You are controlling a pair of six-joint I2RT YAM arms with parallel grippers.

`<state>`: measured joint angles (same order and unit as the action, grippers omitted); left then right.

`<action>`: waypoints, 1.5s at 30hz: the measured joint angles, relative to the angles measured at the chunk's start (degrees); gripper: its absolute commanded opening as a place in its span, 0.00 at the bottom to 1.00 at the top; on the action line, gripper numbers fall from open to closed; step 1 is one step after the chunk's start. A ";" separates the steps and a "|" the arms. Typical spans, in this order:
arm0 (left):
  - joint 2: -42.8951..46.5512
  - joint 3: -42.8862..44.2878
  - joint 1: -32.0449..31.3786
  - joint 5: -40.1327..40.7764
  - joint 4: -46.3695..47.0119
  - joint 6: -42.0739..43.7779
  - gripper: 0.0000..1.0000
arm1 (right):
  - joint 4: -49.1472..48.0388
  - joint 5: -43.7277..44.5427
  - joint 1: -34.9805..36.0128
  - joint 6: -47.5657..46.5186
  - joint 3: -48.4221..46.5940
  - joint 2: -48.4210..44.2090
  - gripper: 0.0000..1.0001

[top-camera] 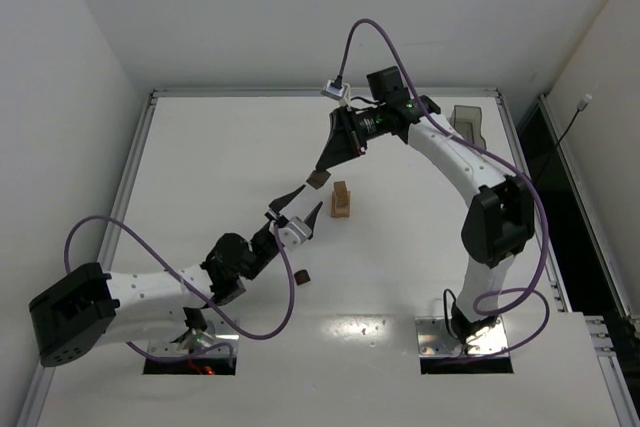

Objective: Build the wood block tower

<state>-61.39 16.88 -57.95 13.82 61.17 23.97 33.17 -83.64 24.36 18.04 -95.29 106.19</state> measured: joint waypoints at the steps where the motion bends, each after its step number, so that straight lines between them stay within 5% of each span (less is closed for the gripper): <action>1: 0.00 -0.42 0.00 0.04 0.81 0.02 0.48 | -0.02 0.00 0.07 0.02 0.02 0.00 0.00; 45: 1.90 -4.00 -0.04 1.55 4.13 4.35 0.48 | -1.86 -0.42 3.58 1.90 2.99 0.04 0.00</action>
<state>-59.48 12.88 -58.00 15.38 65.30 28.32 31.31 -84.05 27.94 19.94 -92.29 106.24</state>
